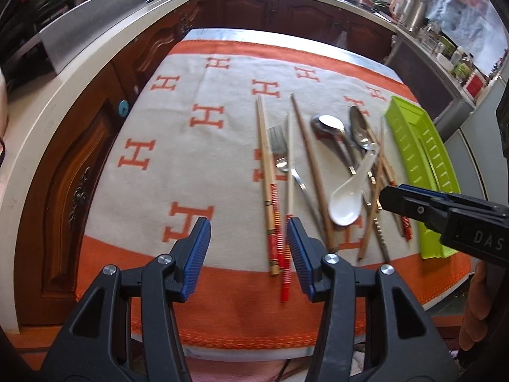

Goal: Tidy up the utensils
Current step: 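Grasp a light wooden red-striped chopstick with the right tool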

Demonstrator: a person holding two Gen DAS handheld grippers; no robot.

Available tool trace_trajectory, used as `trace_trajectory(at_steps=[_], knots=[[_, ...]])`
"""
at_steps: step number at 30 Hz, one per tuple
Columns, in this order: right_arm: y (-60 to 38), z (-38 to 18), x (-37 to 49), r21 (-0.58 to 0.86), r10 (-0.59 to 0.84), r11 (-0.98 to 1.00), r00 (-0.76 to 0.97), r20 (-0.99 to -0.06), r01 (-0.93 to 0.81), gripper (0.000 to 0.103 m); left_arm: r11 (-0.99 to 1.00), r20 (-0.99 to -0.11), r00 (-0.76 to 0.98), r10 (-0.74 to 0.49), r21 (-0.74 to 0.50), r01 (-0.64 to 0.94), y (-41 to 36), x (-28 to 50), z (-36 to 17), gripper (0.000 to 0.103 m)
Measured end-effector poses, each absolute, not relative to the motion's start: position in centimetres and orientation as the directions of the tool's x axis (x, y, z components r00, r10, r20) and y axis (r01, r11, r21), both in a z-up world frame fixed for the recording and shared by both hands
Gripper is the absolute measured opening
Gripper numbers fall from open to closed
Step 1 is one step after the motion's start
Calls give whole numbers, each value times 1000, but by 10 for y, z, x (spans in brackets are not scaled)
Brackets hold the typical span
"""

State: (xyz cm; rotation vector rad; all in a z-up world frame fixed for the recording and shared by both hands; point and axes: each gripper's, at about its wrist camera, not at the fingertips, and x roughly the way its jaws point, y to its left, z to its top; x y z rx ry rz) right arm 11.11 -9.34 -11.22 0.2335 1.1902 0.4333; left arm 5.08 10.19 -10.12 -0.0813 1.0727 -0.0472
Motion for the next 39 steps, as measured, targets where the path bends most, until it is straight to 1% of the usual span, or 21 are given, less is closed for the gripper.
trace_trajectory(at_steps=[6,12,19,24,32,39], knots=[[-60,-122,126,418,469,878,245,-848,-233,35,994,-890,452,-58,-96,-61,134,54,-119,47],[-38,-137,135,437,481,871,202,-853,-225,34,988,-893,449,-37,-101,-119,163,58,-131,47],[-25,-163,146,441,466,880,146,-872,-175,16,984,-895,445,-43,-114,-134,178,60,-141,47],[-26,-174,153,446,463,885,136,-876,-137,9,984,-895,442,-51,-120,-130,181,63,-146,47],[-29,-182,159,439,447,894,130,-885,-90,8,982,-898,437,-61,-131,-133,182,67,-151,47],[-18,-179,161,375,386,922,161,-908,-99,8,984,-900,430,-75,-135,-112,172,73,-152,47]])
